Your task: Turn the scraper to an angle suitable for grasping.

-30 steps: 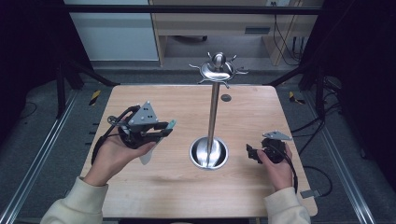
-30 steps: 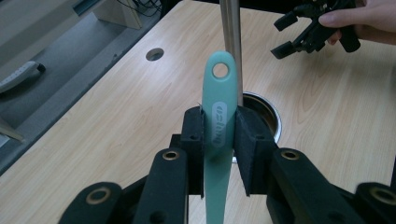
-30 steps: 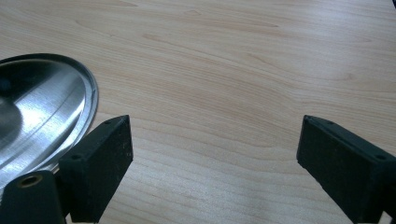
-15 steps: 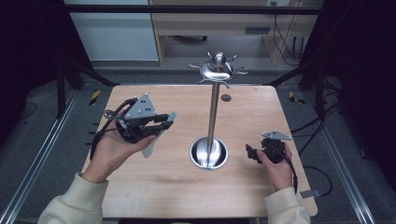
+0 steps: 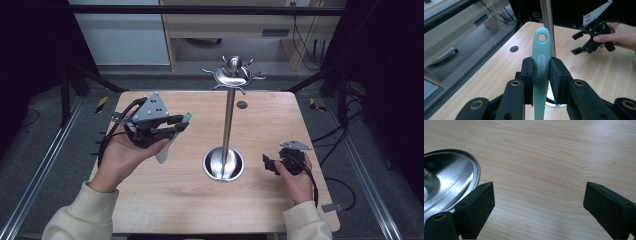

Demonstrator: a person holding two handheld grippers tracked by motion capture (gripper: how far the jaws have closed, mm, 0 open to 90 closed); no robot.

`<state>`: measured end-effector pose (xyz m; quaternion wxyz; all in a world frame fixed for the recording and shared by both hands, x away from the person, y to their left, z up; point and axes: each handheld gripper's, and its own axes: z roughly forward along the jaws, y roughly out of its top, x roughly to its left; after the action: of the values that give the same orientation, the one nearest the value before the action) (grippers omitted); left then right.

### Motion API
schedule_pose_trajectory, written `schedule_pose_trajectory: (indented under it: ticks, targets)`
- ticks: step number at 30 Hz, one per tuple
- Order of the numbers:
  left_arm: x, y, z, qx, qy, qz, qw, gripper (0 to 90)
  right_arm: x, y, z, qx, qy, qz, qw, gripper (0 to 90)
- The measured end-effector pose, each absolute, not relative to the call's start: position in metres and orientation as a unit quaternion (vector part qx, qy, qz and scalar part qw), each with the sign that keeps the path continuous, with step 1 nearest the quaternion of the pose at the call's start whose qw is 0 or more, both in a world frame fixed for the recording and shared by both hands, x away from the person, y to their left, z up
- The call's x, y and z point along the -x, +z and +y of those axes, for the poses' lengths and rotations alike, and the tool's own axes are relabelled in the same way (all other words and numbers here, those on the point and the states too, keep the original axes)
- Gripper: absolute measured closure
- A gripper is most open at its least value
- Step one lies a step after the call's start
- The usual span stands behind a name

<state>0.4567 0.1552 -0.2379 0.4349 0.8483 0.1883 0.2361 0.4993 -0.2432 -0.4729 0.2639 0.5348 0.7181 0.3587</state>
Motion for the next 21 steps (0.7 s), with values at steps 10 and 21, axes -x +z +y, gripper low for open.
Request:
schedule_pose_trajectory:
  ticks: [10,21]
  targets:
    - [-0.455,-0.221,0.149,-0.839,0.243,0.180,0.453,74.2,-0.499,-0.472,-0.244,-0.537,0.360,0.715,0.267,10.5]
    - [-0.454,-0.209,0.141,-0.831,0.246,0.178,0.465,74.2,-0.499,-0.472,-0.243,-0.535,0.360,0.717,0.265,10.5]
